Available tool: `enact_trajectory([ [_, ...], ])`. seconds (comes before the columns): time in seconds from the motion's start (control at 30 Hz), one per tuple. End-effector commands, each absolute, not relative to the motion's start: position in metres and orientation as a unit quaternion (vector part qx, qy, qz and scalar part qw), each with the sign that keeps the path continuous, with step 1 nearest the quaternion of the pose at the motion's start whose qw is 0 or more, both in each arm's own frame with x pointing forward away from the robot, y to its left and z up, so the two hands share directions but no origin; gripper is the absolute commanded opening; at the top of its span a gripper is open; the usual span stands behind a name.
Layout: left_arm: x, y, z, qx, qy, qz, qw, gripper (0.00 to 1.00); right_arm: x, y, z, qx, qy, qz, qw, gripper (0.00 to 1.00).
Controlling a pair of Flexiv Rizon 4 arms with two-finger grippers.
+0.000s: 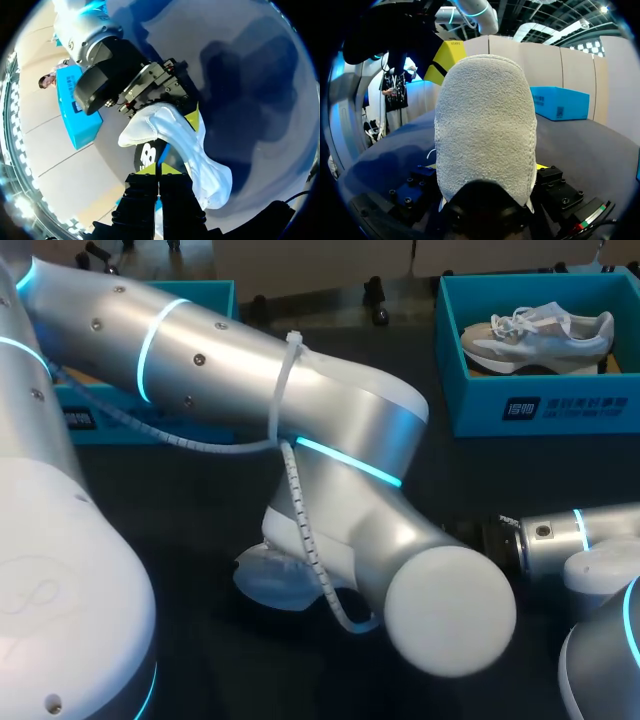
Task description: Take the shoe out of the shoebox, open the shoe tongue, remove and reinsert the insole, then place the shoe into the shoebox
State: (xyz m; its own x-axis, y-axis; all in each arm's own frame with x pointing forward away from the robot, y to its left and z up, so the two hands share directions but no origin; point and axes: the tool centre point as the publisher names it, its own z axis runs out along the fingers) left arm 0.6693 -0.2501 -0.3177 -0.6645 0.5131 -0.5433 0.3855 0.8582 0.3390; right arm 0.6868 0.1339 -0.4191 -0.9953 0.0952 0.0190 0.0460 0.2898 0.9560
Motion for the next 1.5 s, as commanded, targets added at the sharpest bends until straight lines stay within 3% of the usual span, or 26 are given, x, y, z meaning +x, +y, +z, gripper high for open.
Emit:
enact_trajectory([
  [0.03,0.6749,-0.2427,-0.3132,0.241,0.912,0.083,0.323,0.00,0.6858,0.1355,-0.4172,0.044,0.805,0.591,0.020,0.00],
  [0.9,0.6821,-0.2338,-0.3079,0.141,0.940,-0.012,0.310,0.00,0.6858,0.1355,-0.4172,0.044,0.805,0.591,0.020,0.00],
  [0.93,0.6821,-0.2344,-0.3084,0.144,0.940,-0.009,0.310,0.07,0.6858,0.1355,-0.4172,0.044,0.805,0.591,0.020,0.00],
  [0.97,0.6816,-0.2348,-0.3089,0.150,0.939,-0.006,0.310,0.25,0.6858,0.1355,-0.4172,0.044,0.805,0.591,0.020,0.00],
  [1.07,0.6785,-0.2350,-0.3083,0.164,0.936,-0.001,0.312,0.45,0.6858,0.1355,-0.4172,0.044,0.805,0.591,0.020,0.00],
  [1.33,0.6746,-0.2371,-0.3085,0.201,0.926,0.021,0.318,0.48,0.6858,0.1355,-0.4172,0.044,0.805,0.591,0.020,0.00],
  [1.5,0.6790,-0.2435,-0.3133,0.204,0.925,0.029,0.319,0.40,0.6858,0.1355,-0.4172,0.044,0.805,0.591,0.020,0.00],
])
